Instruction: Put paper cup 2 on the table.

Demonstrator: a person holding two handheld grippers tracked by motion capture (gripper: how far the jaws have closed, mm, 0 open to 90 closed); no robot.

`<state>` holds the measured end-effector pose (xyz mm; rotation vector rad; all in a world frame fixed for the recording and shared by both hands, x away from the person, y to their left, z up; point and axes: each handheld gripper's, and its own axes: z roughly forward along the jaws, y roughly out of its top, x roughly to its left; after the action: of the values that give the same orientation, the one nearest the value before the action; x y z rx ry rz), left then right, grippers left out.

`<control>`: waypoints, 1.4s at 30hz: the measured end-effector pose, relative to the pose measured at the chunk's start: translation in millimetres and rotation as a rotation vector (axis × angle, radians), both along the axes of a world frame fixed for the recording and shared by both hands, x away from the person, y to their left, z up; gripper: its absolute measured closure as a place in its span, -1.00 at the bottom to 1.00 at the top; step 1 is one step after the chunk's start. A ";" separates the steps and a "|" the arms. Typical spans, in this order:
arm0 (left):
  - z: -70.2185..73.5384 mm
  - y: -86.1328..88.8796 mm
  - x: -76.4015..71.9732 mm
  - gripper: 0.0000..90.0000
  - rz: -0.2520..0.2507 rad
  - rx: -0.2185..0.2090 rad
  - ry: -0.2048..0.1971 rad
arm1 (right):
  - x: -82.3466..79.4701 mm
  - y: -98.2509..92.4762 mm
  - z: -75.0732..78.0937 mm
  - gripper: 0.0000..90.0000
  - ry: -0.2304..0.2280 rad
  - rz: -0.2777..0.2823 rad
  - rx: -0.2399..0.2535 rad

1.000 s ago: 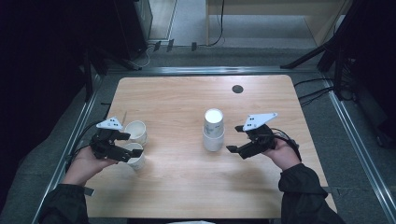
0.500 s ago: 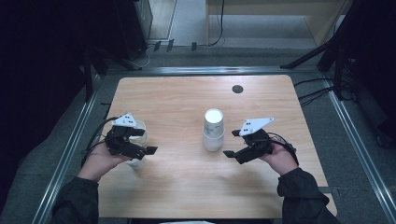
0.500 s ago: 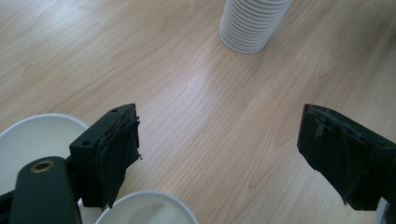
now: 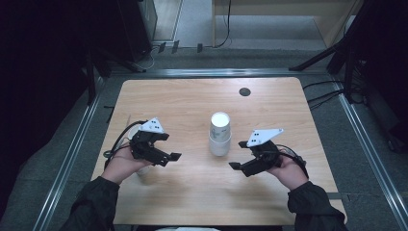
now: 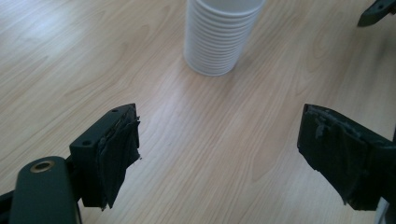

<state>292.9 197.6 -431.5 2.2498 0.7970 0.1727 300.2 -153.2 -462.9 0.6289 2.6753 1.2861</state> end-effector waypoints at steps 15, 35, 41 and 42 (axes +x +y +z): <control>-3.1 -39.2 -1.2 -0.71 -0.033 -0.068 -0.015 | -22.0 6.1 -4.4 -0.56 0.000 0.007 -0.012; -32.0 -68.5 -6.8 -0.71 0.000 -0.123 0.019 | -30.1 3.4 -10.9 -0.56 -0.001 0.022 -0.061; -37.0 -71.6 -6.0 -0.71 0.004 -0.091 0.001 | -29.3 2.1 -11.1 -0.55 -0.023 0.041 -0.056; -37.8 -72.2 -5.9 -0.71 0.001 -0.086 0.002 | -30.2 2.6 -11.4 -0.55 -0.038 0.050 -0.063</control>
<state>287.0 125.4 -469.3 2.1692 0.7920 0.1346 270.0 -150.6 -474.3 0.5284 2.7051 1.2079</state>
